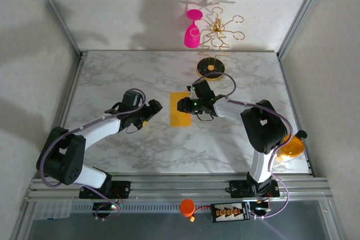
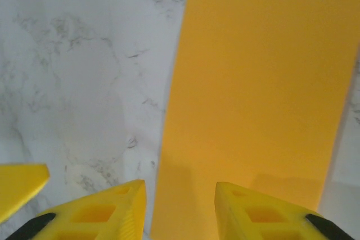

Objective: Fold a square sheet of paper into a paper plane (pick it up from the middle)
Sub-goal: Move the paper to the center of the table.

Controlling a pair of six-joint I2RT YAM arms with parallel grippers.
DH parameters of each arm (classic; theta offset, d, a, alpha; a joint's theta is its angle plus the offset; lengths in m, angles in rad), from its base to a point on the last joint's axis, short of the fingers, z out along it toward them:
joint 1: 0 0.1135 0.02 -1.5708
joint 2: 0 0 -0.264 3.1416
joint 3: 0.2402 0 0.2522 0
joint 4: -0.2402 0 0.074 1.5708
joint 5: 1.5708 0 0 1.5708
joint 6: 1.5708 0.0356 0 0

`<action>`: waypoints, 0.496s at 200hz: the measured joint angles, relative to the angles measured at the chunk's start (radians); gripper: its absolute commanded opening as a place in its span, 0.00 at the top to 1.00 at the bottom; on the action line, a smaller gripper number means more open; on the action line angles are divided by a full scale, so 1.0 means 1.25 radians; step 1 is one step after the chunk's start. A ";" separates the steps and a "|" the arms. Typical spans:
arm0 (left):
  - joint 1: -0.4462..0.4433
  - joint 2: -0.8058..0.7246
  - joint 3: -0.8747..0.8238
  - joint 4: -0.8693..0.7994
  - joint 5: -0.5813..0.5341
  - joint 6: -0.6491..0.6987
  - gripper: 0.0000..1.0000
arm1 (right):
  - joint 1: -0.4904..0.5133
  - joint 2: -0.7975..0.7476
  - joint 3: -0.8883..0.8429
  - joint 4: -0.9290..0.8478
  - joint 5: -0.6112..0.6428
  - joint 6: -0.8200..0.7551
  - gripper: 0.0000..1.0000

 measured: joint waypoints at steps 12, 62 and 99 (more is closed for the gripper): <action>-0.016 0.014 0.000 0.016 0.008 -0.014 0.13 | -0.005 0.010 0.000 -0.005 0.005 0.011 0.63; -0.079 0.100 0.002 0.065 0.036 -0.080 0.36 | -0.012 0.046 -0.003 -0.015 0.023 0.046 0.64; -0.110 0.141 0.011 0.100 0.056 -0.114 0.49 | -0.017 0.054 -0.009 -0.011 0.028 0.062 0.65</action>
